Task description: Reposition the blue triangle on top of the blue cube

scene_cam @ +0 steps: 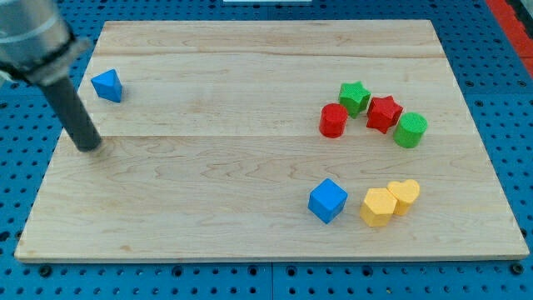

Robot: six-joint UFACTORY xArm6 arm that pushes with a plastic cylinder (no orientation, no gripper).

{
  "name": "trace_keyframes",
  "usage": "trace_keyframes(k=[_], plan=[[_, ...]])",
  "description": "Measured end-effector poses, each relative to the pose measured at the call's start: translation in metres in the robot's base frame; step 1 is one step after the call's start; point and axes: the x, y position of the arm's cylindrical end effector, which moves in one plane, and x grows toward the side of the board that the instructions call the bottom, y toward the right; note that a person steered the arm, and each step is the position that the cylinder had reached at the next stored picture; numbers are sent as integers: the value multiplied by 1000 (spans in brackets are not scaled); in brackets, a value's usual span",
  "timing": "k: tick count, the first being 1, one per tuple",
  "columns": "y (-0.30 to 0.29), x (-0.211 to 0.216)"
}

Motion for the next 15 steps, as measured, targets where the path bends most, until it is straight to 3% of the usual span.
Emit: trace_keyframes(k=[1, 4, 5, 6, 7, 9, 11, 12, 15], plan=[[-3, -68], [-7, -119], [64, -119], [116, -83], [56, -74], [36, -172], [31, -221], [-22, -223], [47, -115]])
